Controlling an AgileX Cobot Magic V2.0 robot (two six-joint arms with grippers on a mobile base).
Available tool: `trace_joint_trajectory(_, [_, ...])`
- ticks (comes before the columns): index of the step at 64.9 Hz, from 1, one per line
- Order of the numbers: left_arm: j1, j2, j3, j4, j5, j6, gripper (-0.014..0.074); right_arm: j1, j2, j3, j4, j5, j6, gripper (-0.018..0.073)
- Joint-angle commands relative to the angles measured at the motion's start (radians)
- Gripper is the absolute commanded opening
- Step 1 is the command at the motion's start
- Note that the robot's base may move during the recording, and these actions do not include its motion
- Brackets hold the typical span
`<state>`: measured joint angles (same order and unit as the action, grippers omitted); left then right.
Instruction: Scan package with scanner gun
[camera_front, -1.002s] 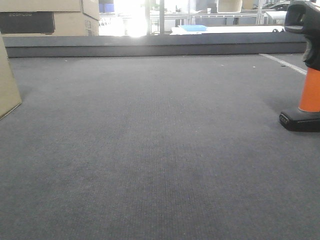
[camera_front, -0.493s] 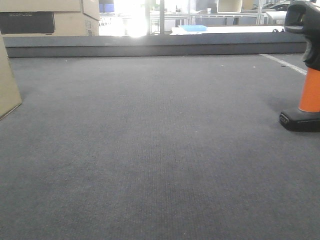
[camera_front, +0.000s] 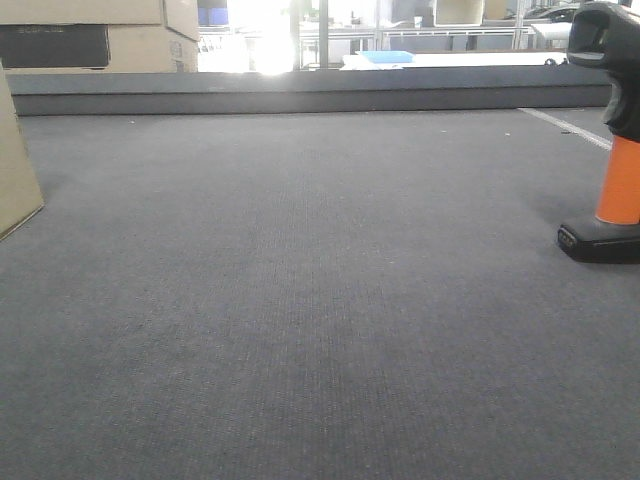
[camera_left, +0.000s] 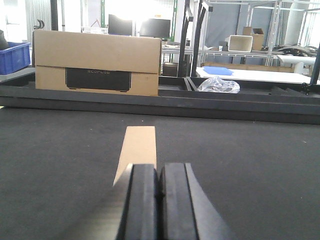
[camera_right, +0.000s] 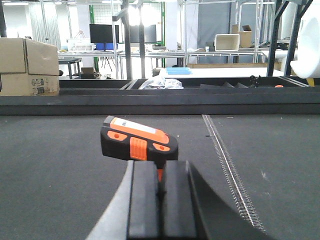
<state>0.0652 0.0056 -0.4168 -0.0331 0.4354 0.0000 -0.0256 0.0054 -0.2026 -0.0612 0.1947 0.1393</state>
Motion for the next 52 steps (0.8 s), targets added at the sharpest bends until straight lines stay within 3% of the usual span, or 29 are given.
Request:
trace_joint_trajectory(1, [-0.002,-0.006,-0.006,0.000,-0.005,-0.011,-0.0111,0.000,-0.005,-0.007,-0.005,-0.015,-0.009,-0.0162])
trace_joint_trajectory(52, [-0.002,-0.006,-0.006,0.000,-0.005,-0.011,-0.0111,0.000,-0.005,-0.005,-0.005,-0.019,-0.009,-0.0162])
